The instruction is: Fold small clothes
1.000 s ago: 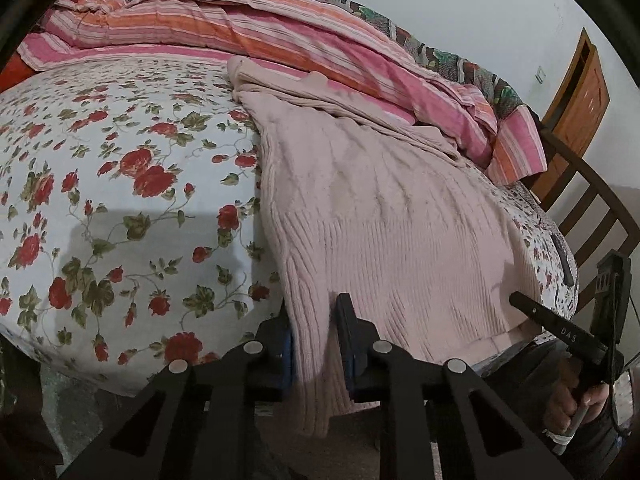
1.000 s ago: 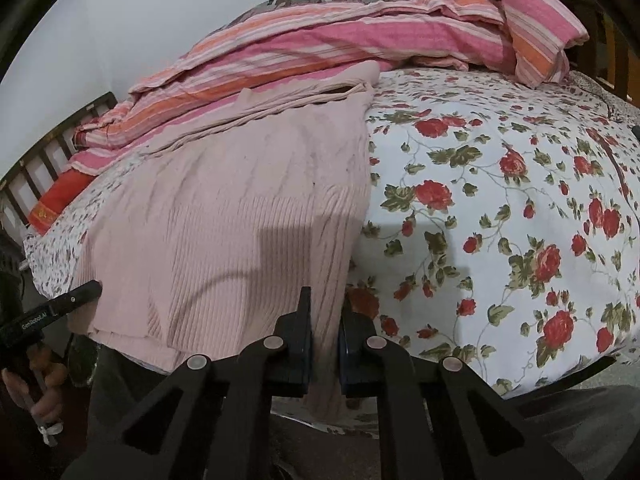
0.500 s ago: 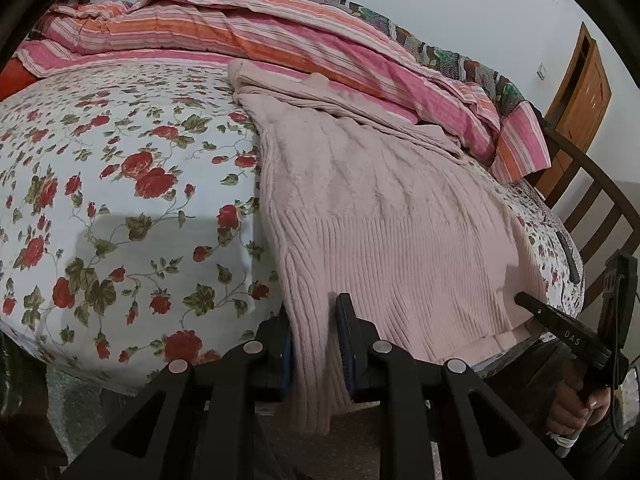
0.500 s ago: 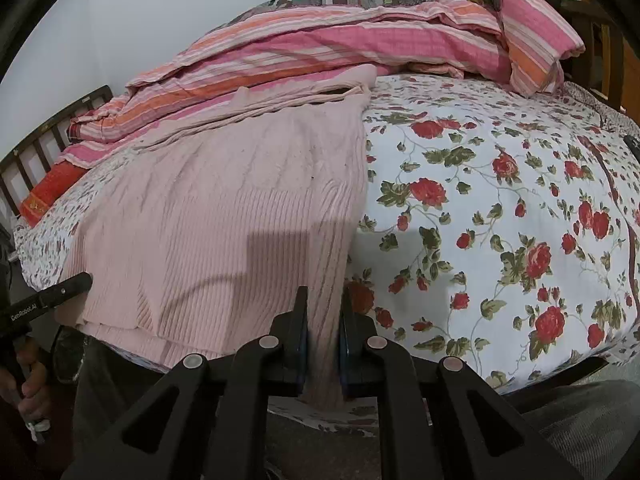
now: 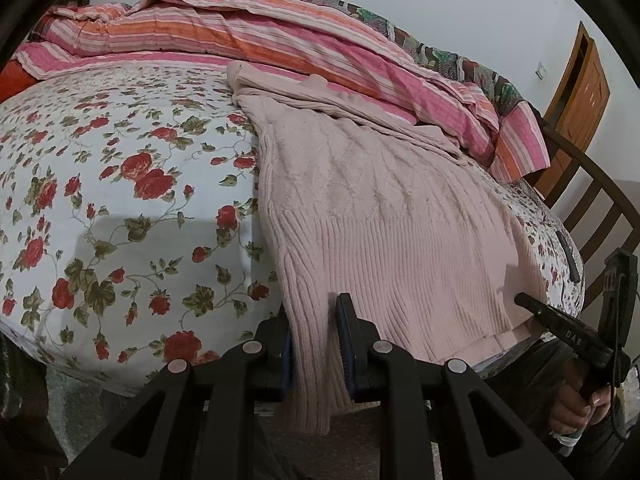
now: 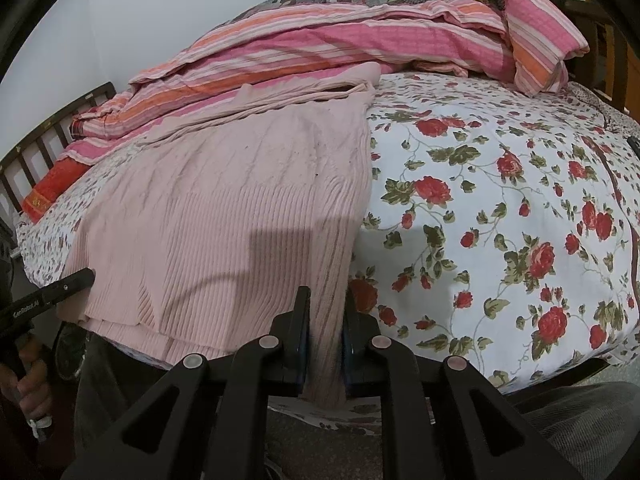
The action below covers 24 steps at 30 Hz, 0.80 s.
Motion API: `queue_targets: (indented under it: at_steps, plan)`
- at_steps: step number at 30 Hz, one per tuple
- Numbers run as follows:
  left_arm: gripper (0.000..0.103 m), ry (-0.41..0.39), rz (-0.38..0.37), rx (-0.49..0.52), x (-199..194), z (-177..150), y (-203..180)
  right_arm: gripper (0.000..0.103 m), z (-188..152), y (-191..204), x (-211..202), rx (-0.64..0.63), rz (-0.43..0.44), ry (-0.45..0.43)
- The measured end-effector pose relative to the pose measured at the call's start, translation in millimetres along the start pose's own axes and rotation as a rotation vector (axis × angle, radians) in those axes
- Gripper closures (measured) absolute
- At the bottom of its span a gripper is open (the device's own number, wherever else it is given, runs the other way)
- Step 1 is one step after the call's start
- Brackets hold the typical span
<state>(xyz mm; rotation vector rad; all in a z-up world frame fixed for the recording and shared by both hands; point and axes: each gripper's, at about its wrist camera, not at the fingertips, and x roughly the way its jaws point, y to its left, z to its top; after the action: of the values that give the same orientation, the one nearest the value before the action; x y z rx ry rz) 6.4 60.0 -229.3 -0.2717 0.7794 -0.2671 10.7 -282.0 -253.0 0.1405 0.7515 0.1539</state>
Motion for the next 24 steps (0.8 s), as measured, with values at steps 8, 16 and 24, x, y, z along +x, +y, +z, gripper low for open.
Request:
queue_targets:
  at_steps: [8, 16, 24]
  plan:
    - [0.081, -0.003, 0.002, 0.013, -1.3, -1.2, -1.6, 0.089, -0.2, 0.1, -0.2, -0.007, -0.002, -0.003]
    - [0.069, -0.003, -0.042, 0.011, -3.0, -2.6, -1.6, 0.088, -0.6, -4.1, -0.3, -0.010, 0.012, -0.005]
    - [0.068, -0.007, -0.056, -0.005, -4.4, -4.9, -1.1, 0.087, -1.6, -3.0, -1.1, -0.009, 0.013, -0.006]
